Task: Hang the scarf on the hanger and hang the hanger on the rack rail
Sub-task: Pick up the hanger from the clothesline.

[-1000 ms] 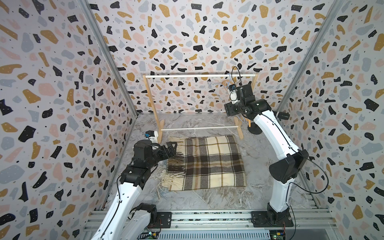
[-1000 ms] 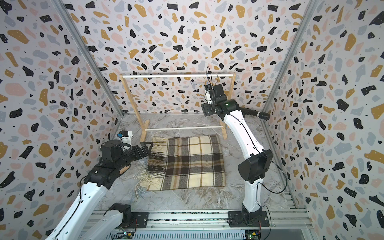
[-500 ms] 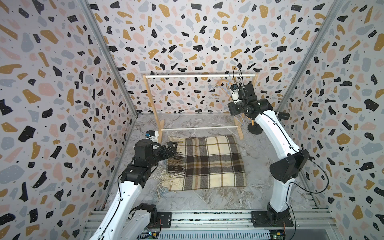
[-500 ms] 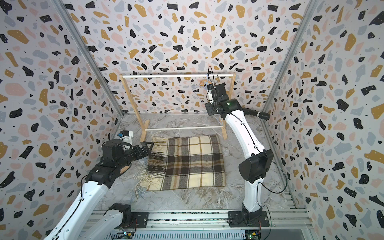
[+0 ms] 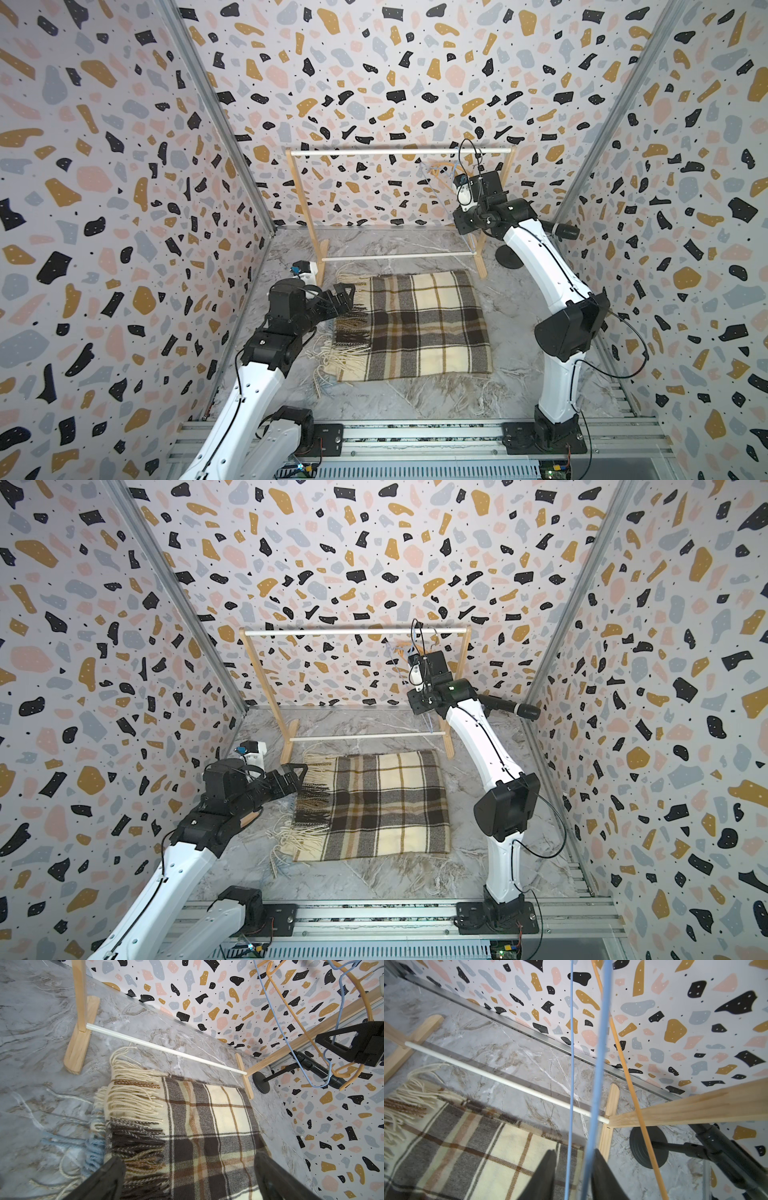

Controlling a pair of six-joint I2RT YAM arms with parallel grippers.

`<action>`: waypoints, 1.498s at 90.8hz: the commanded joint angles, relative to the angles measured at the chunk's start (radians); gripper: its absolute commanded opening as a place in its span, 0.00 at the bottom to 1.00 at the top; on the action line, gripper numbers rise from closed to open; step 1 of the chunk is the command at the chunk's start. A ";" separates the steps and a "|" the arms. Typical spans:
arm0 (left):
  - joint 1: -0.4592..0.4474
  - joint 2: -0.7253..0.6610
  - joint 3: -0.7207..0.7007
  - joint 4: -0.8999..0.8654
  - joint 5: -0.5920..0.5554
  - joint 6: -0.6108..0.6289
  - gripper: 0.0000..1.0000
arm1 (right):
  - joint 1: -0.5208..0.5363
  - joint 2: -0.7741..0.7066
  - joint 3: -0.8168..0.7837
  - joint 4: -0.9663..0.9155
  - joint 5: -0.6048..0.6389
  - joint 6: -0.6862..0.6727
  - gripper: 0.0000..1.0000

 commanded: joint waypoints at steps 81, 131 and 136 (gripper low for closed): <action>-0.005 0.057 0.183 -0.220 0.041 0.023 1.00 | 0.031 -0.195 -0.095 0.106 -0.145 0.085 0.00; -0.052 0.195 0.438 -0.249 0.167 0.012 1.00 | 0.217 -0.576 -1.036 0.591 0.161 0.260 0.00; -0.095 0.244 0.509 -0.269 0.147 0.036 1.00 | 0.240 -0.595 -1.113 0.602 0.191 0.286 0.00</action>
